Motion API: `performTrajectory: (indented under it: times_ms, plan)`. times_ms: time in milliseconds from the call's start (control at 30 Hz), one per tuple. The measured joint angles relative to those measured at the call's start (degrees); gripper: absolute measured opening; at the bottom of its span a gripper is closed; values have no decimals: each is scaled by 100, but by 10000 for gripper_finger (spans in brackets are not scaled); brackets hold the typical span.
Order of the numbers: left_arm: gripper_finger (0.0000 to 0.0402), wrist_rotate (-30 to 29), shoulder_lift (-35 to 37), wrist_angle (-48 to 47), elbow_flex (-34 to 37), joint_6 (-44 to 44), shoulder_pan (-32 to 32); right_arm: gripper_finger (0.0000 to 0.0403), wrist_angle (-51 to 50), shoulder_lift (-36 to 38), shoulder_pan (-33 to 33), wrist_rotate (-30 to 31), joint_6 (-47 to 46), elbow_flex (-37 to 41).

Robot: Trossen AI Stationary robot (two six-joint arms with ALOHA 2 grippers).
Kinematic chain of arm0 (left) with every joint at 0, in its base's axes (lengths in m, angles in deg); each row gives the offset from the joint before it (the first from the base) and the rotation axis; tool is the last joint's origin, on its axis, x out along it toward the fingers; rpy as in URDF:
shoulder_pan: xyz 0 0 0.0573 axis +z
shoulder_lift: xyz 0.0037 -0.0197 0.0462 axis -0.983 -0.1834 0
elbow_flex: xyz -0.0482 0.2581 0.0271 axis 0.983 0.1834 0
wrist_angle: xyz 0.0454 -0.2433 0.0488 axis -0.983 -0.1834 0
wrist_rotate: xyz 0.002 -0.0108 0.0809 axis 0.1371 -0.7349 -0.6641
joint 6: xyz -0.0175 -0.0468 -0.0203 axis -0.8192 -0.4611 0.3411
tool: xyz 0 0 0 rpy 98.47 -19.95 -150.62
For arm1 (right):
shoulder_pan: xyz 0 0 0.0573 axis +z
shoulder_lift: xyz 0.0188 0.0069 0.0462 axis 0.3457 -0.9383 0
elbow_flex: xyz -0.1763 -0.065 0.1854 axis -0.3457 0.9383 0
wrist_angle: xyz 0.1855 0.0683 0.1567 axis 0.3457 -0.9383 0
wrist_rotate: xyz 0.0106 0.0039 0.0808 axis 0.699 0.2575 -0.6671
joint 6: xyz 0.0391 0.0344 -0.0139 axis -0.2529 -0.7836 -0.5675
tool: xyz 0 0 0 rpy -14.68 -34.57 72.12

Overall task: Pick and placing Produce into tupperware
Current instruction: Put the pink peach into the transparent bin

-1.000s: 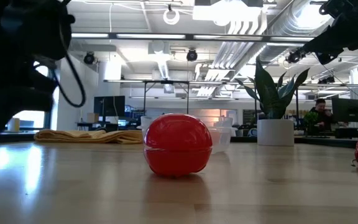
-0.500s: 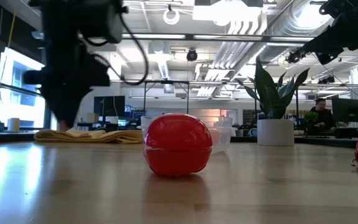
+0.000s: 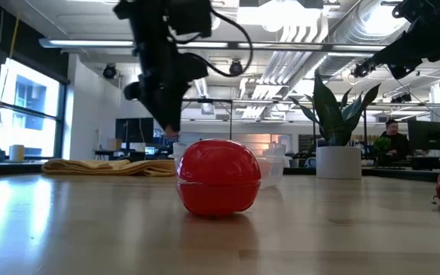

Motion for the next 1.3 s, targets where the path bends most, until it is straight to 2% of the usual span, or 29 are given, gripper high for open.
performTrajectory:
  times_ms: [167,333,633,1300]
  plan:
    - [113,48,-542,-302,-905,390,12,0,0,2,0,0,0,0]
    - [113,41,-954,-455,-1448,556,-62,0,-4,-3,0,0,-1,0]
    - [113,238,-1483,-337,-1514,619,-79,0,-5,0,0,0,-2,0]
    - [113,358,-1714,-336,-1506,459,-138,0,-7,0,0,0,0,0]
